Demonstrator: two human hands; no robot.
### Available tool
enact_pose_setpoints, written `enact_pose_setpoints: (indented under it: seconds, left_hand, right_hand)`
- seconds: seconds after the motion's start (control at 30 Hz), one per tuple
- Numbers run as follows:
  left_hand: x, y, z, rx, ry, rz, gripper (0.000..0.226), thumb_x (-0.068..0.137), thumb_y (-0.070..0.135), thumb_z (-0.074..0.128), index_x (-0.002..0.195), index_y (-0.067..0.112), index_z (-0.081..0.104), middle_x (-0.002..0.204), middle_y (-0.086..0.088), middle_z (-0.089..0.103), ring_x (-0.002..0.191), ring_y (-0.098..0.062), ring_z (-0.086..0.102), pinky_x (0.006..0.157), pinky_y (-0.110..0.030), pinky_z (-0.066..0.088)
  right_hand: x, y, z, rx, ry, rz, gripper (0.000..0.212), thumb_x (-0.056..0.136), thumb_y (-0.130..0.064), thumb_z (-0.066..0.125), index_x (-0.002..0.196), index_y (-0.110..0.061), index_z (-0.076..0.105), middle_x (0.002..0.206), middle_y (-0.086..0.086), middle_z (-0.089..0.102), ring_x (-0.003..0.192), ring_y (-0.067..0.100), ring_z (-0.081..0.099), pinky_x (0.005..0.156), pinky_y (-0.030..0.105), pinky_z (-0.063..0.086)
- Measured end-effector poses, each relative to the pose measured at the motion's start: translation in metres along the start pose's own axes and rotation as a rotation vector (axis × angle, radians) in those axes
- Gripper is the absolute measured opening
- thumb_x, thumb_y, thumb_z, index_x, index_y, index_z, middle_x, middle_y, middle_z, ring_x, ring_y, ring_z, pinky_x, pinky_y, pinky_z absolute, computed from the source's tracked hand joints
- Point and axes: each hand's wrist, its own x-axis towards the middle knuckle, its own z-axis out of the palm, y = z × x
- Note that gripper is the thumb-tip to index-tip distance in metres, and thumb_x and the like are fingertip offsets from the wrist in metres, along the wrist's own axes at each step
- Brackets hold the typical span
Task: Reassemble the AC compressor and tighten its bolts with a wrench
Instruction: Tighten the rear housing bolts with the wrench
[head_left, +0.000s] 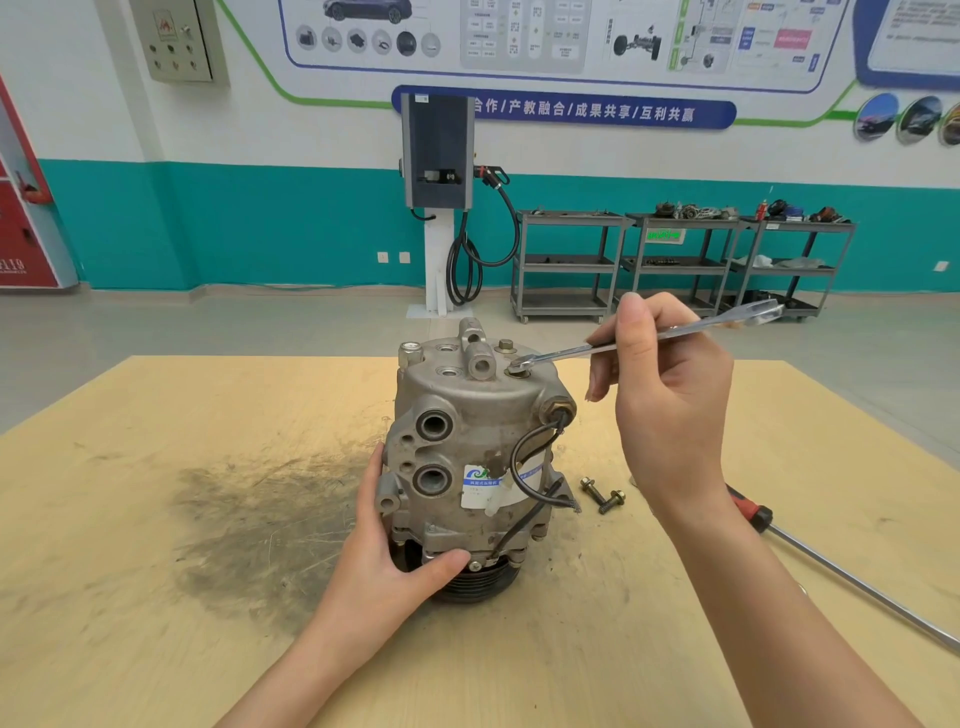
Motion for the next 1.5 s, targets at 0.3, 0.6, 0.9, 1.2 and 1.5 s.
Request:
enact_pose_setpoints:
  seconds: [0.3,0.6,0.9,1.2,1.5]
  left_hand:
    - [0.000,0.000,-0.002,-0.005,-0.004,0.004,0.140,0.040,0.083,0.076,0.154,0.037,0.007,0.139,0.027,0.048,0.119,0.020,0.046,0.086,0.006,0.032]
    - [0.000,0.000,-0.001,-0.007,-0.003,0.002,0.140,0.041,0.083,0.076,0.153,0.038,0.006,0.139,0.026,0.047,0.118,0.021,0.045,0.086,0.007,0.031]
    - [0.000,-0.002,0.000,0.005,0.000,0.007,0.126,0.050,0.064,0.079,0.152,0.039,0.009,0.137,0.027,0.049,0.117,0.020,0.047,0.085,0.006,0.032]
    - [0.001,-0.004,0.000,-0.011,-0.001,0.010,0.125,0.051,0.063,0.080,0.151,0.041,0.008,0.126,0.043,0.050,0.118,0.018,0.048,0.086,0.006,0.033]
    - [0.001,-0.004,0.000,-0.014,-0.007,0.013,0.129,0.050,0.064,0.081,0.153,0.038,0.007,0.132,0.035,0.052,0.120,0.016,0.048,0.088,0.005,0.033]
  right_hand:
    - [0.000,-0.002,-0.001,0.018,0.005,-0.006,0.034,0.097,-0.038,0.048,0.076,-0.013,0.059,0.056,0.006,0.057,0.048,0.014,0.054,0.054,0.024,0.044]
    - [0.006,-0.002,-0.004,0.084,0.039,0.056,0.040,0.097,-0.040,0.048,0.075,-0.009,0.060,0.050,0.002,0.055,0.047,0.017,0.054,0.055,0.025,0.044]
    - [0.011,0.008,-0.006,0.240,0.055,0.334,0.042,0.103,-0.035,0.042,0.075,-0.009,0.060,0.048,0.003,0.053,0.043,0.018,0.052,0.046,0.023,0.045]
    - [0.010,0.012,-0.004,0.330,0.024,0.405,0.040,0.105,-0.028,0.039,0.076,-0.007,0.057,0.046,0.000,0.051,0.043,0.017,0.049,0.046,0.026,0.045]
    - [0.009,0.012,-0.004,0.339,0.066,0.396,0.044,0.106,-0.028,0.037,0.072,-0.007,0.058,0.044,0.002,0.051,0.039,0.018,0.050,0.042,0.025,0.047]
